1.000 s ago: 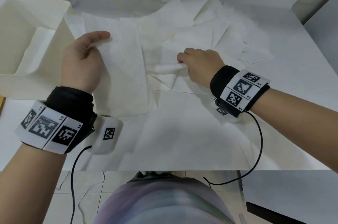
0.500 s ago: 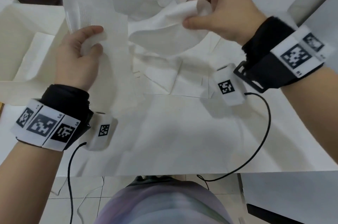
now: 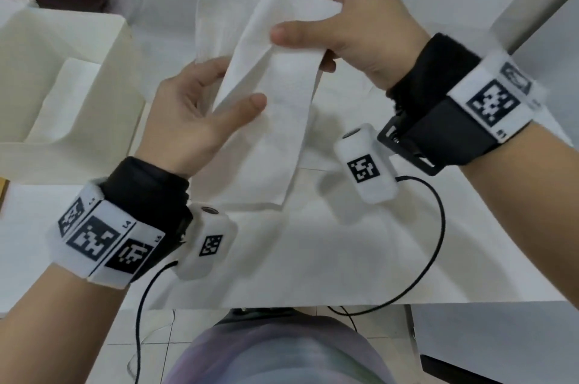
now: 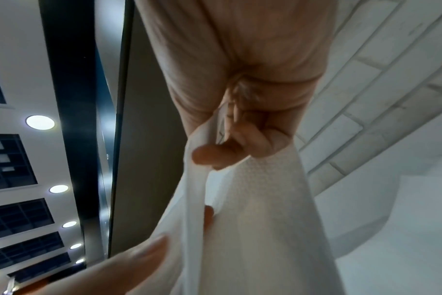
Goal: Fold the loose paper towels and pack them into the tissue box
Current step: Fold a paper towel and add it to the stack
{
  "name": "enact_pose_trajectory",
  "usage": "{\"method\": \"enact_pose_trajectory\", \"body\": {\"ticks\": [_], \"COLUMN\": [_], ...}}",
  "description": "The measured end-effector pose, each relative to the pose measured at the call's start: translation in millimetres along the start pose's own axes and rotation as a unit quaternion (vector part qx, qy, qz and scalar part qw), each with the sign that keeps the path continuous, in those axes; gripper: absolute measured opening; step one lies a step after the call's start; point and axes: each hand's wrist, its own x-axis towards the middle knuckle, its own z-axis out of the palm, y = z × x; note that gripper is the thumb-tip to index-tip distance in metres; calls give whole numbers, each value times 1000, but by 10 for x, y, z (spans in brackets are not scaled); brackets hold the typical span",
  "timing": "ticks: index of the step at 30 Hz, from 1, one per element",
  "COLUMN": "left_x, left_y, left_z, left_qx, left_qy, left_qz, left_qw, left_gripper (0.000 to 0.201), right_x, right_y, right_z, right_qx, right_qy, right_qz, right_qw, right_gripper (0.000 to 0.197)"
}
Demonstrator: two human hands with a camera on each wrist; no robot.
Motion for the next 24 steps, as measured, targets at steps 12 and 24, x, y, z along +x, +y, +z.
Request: {"method": "enact_pose_trajectory", "body": {"ticks": [12,24], "left_x": [4,-41], "left_y": [-128,-34], "left_z": [-93,-194], "left_qx": [-48,44], "left_qy": [81,148], "left_qz": [0,65], "left_qw": [996,986], "left_gripper": [60,43], "right_x": [-192,-234], "right_y": [352,219], "right_z": [577,1031], "right_qx": [41,75], "right_qy": [-6,75], "right_qz": [101,-92], "right_qw": [994,990], "right_gripper": [39,41]}}
